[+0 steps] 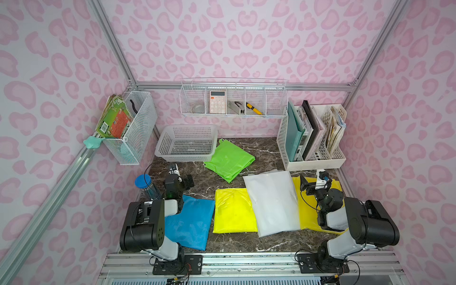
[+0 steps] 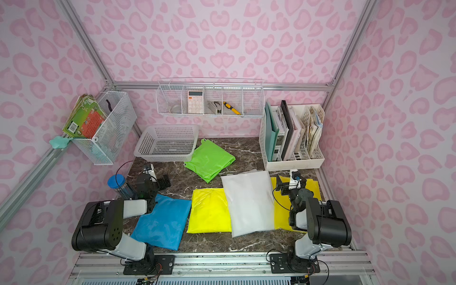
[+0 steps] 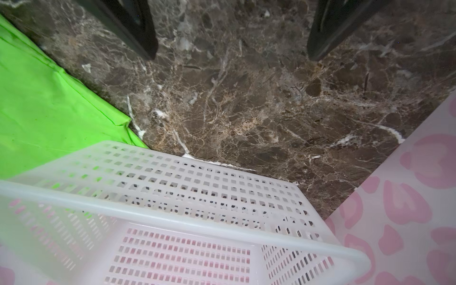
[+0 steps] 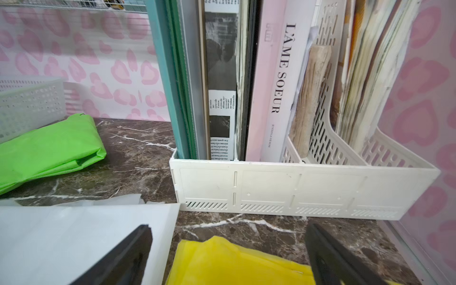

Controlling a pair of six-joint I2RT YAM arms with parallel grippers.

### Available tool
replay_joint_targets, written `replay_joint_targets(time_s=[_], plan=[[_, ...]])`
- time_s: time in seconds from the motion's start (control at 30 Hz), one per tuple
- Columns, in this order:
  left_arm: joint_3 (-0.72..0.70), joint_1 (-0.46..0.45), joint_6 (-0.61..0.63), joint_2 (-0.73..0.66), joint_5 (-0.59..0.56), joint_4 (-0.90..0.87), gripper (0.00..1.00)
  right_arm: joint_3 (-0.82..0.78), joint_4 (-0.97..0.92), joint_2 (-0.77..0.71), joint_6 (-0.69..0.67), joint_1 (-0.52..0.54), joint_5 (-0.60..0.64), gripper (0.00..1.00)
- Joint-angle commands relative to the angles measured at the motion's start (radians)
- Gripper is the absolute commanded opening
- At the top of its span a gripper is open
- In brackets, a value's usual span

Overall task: Put the folded raincoat in the basket
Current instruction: Pick up the basket from the center of the board.

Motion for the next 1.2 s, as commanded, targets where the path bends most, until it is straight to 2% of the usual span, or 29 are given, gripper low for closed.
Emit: replay_joint_targets(time_s=[0.0,0.57,0.77,0.83,0.87,0.9,0.93,0.97,1.0,1.03,1.1,1.17], plan=[[0.005,0.001,0.000,-0.004,0.002,0.001,0.99,-0.011,0.077,0.007,0.012,-0.012,-0.056,1.00],[0.005,0.001,0.000,-0.002,0.003,-0.001,0.99,-0.006,0.065,0.007,0.008,-0.008,-0.054,1.00],[0.004,0.001,0.001,-0.004,0.003,0.000,0.99,0.030,-0.018,-0.002,-0.027,0.030,-0.013,1.00],[-0.011,-0.003,0.021,-0.034,-0.005,0.020,0.99,0.029,-0.011,0.000,-0.026,0.028,-0.018,1.00],[-0.026,-0.014,0.042,-0.068,-0.047,0.032,0.99,0.031,-0.017,-0.002,-0.026,0.026,-0.019,1.00],[-0.015,-0.041,0.032,-0.124,-0.150,-0.004,0.99,0.029,-0.015,0.000,-0.026,0.025,-0.023,1.00],[0.045,-0.060,-0.013,-0.195,-0.228,-0.174,0.99,0.029,-0.012,0.000,-0.024,0.024,-0.023,1.00],[0.131,-0.060,-0.083,-0.250,-0.243,-0.381,0.99,0.030,-0.015,-0.002,-0.024,0.024,-0.022,1.00],[0.247,-0.060,-0.182,-0.288,-0.233,-0.638,0.99,0.027,-0.010,-0.002,-0.017,0.024,-0.002,1.00],[0.337,-0.062,-0.219,-0.303,-0.201,-0.807,0.99,0.021,-0.003,-0.007,-0.005,0.024,0.027,1.00],[0.437,-0.066,-0.266,-0.330,-0.097,-0.977,1.00,-0.014,0.015,-0.066,0.016,0.026,0.086,1.00],[0.464,-0.065,-0.303,-0.377,0.000,-1.057,0.99,-0.031,-0.062,-0.184,-0.003,0.037,0.082,1.00]])
